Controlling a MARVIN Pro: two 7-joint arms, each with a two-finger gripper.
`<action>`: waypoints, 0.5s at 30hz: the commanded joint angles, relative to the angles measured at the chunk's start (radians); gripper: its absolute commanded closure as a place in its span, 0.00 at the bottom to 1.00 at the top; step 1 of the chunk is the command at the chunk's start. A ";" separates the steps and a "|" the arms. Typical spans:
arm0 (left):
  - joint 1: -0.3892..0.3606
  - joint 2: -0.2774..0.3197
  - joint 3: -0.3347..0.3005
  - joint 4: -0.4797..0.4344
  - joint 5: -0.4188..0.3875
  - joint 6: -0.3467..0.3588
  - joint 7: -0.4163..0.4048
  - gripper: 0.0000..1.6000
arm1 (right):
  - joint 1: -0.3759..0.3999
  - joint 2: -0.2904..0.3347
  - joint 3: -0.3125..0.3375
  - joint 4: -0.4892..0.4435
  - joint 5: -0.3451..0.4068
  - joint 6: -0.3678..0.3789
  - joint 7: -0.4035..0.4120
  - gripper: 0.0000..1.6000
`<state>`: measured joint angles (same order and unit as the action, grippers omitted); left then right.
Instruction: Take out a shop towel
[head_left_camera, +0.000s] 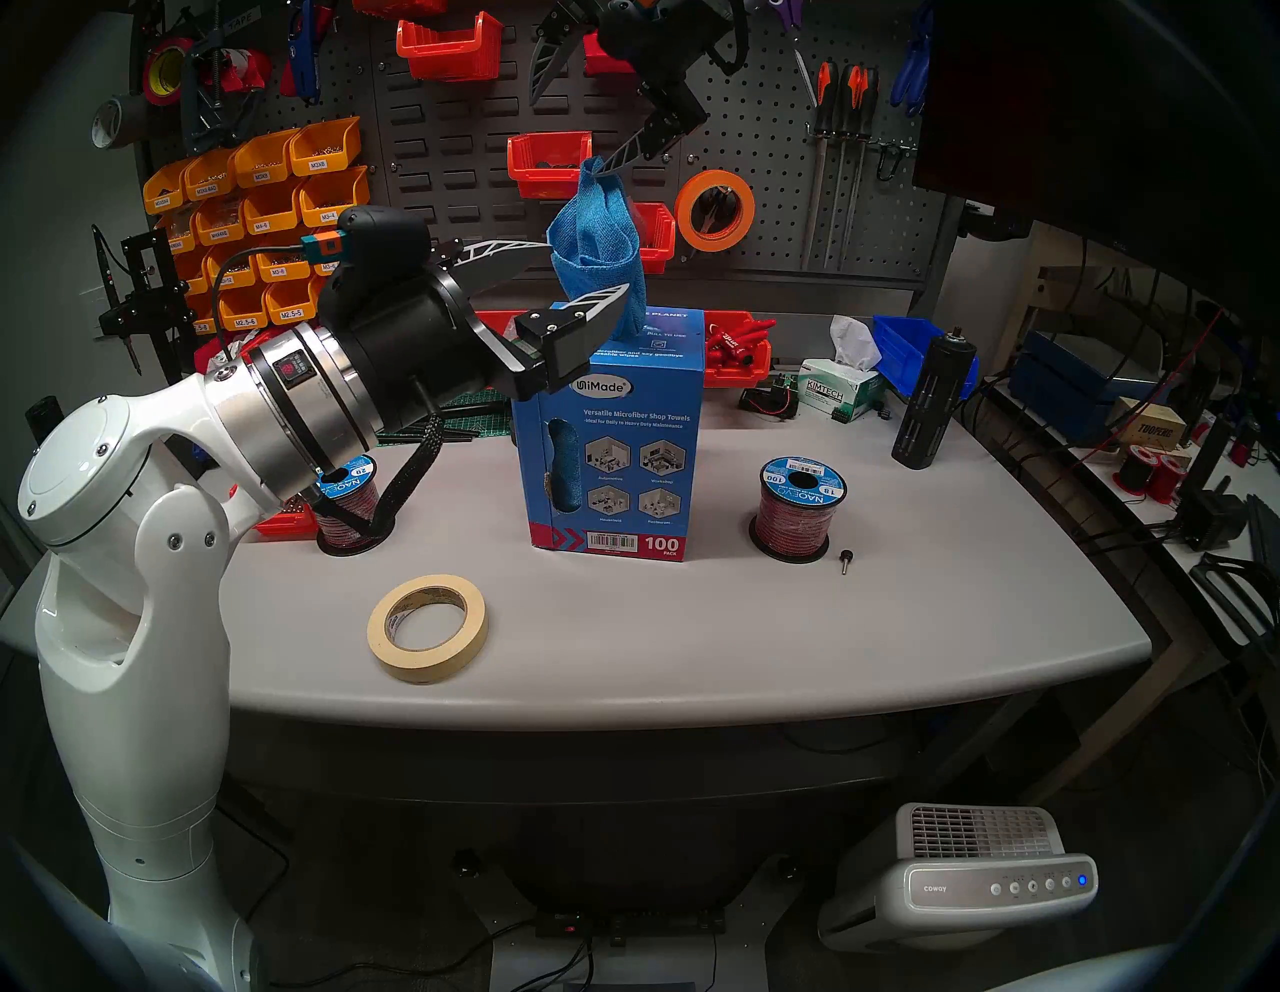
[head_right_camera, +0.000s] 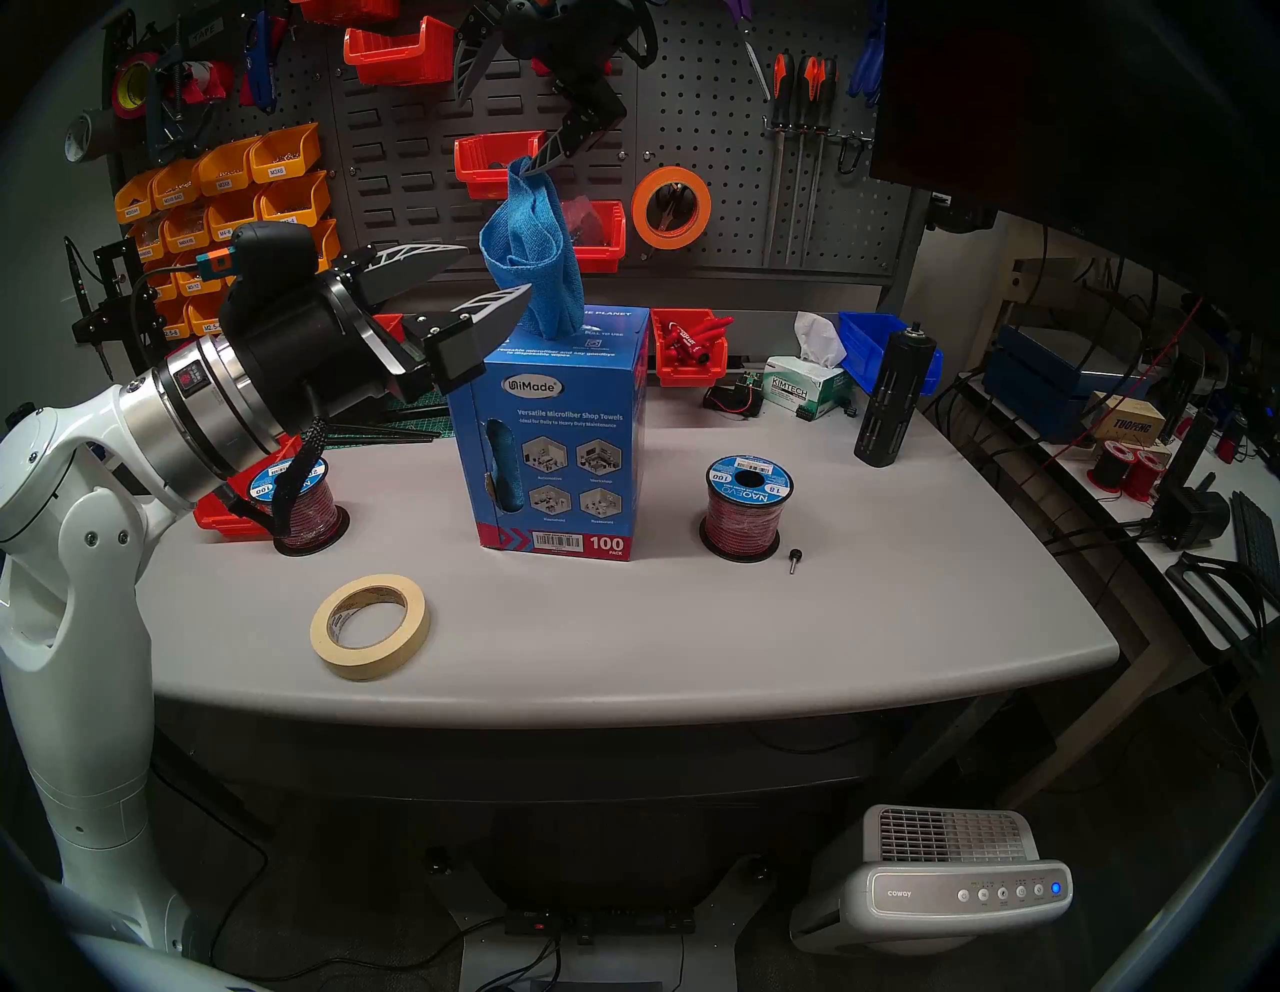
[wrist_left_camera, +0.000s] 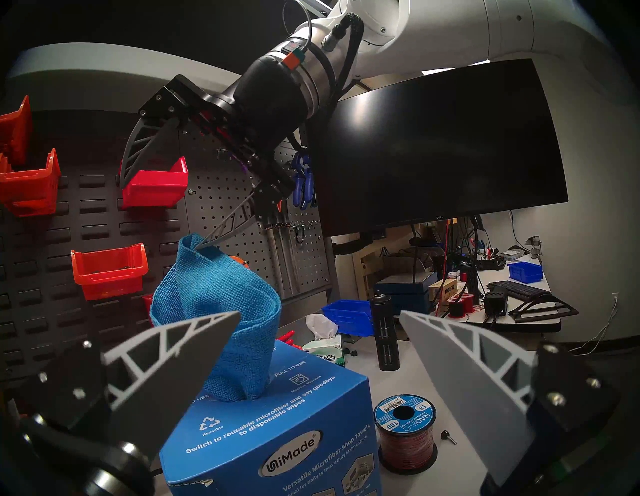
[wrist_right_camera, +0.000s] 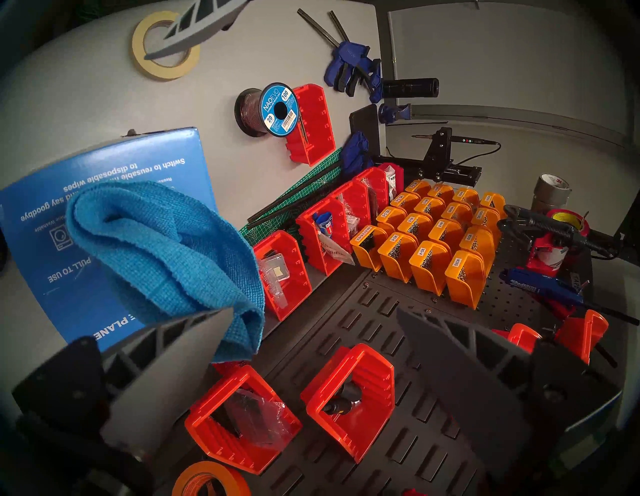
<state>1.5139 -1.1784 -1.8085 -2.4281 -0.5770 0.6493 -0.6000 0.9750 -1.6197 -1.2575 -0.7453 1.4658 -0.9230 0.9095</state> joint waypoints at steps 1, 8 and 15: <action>-0.019 0.001 0.005 -0.015 0.001 -0.015 -0.003 0.00 | 0.051 0.018 -0.002 0.031 0.005 0.007 0.060 0.00; -0.021 0.000 0.009 -0.015 0.001 -0.016 -0.003 0.00 | 0.046 0.017 -0.003 0.027 0.005 0.010 0.064 0.00; -0.020 0.000 0.012 -0.015 0.001 -0.017 -0.002 0.00 | 0.037 0.006 0.001 0.023 0.008 0.015 0.064 0.00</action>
<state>1.5133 -1.1790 -1.7975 -2.4281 -0.5766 0.6473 -0.6000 0.9820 -1.6159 -1.2583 -0.7446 1.4680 -0.9163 0.9162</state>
